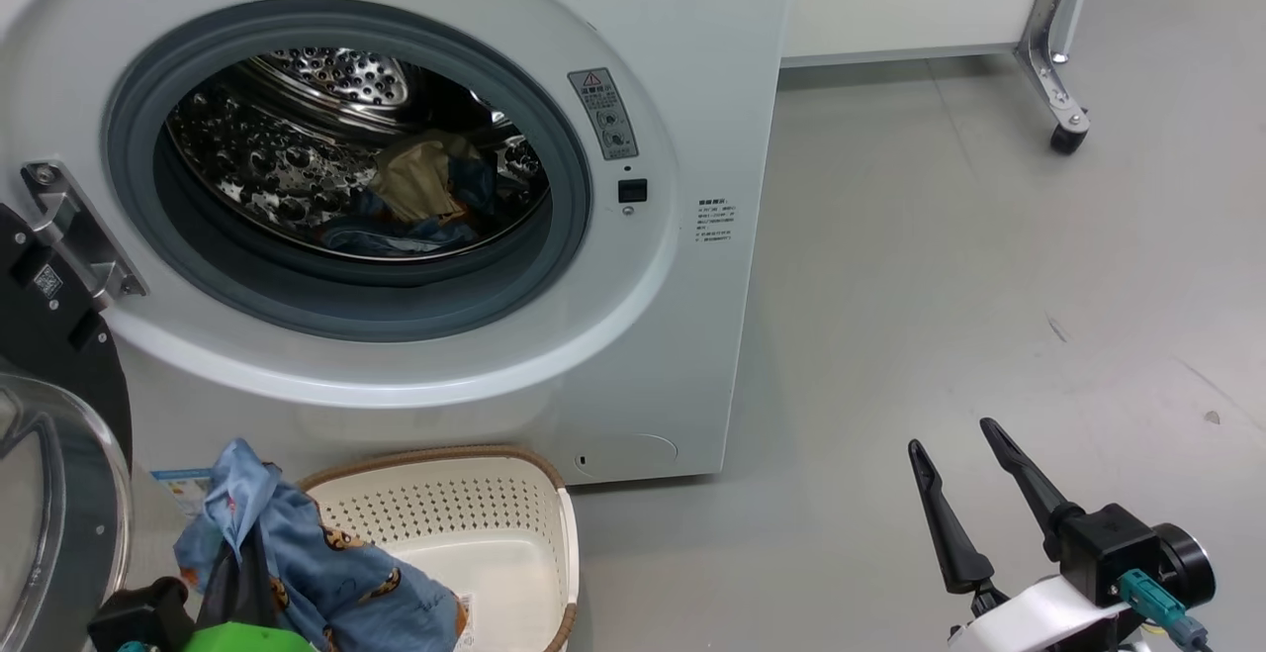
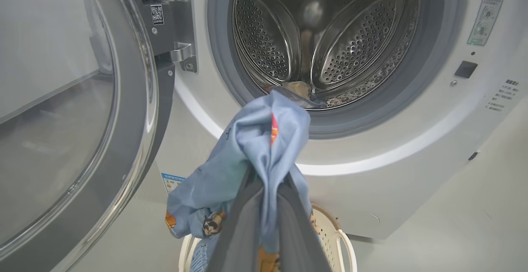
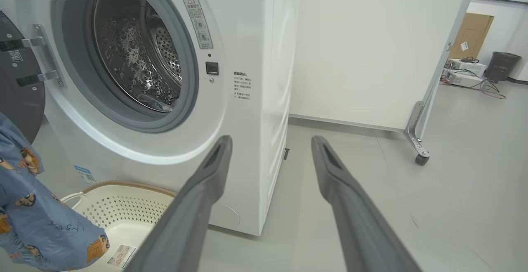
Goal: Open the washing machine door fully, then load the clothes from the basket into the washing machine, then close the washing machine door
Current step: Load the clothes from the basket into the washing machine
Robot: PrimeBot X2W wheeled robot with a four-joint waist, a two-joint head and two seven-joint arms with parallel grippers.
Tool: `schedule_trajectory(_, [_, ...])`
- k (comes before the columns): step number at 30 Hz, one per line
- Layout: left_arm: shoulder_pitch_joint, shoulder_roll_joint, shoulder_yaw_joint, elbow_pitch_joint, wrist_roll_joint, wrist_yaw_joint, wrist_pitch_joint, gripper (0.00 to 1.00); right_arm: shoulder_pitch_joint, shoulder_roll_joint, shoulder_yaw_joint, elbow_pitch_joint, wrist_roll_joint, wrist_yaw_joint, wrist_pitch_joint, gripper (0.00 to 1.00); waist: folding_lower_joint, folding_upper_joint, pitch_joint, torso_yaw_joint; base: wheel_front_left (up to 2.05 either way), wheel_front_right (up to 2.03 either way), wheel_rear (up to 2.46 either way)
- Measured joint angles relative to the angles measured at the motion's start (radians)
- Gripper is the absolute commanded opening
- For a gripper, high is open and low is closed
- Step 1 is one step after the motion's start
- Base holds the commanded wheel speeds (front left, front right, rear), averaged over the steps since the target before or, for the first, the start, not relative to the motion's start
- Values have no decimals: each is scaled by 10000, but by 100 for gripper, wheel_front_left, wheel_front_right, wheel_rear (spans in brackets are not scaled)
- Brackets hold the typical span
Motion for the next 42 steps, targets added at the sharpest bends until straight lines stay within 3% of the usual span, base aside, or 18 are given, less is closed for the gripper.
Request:
schedule_trajectory(11, [981, -6, -100, -1275, 92, 104, 0, 0, 243, -12, 215, -171, 77, 0, 0, 100, 0, 0, -465, -139, 0, 0, 0])
schedule_trajectory(25, [1098, -10, -372, -2240, 113, 217, 6, 0, 240, 94, 552, -343, 157, 0, 0, 100, 0, 0, -179, -738, 0, 0, 0])
schedule_trajectory(34, [-182, 67, -249, -2219, 52, 466, 633, 0, 171, 274, 752, -522, 163, 0, 0, 100, 0, 0, 367, -1314, 0, 0, 0])
schedule_trajectory(42, [-1893, 823, 420, -2144, 61, 761, 1266, 0, -190, 320, 897, -665, 163, 0, 0, 100, 0, 0, 1139, -1840, 0, 0, 0])
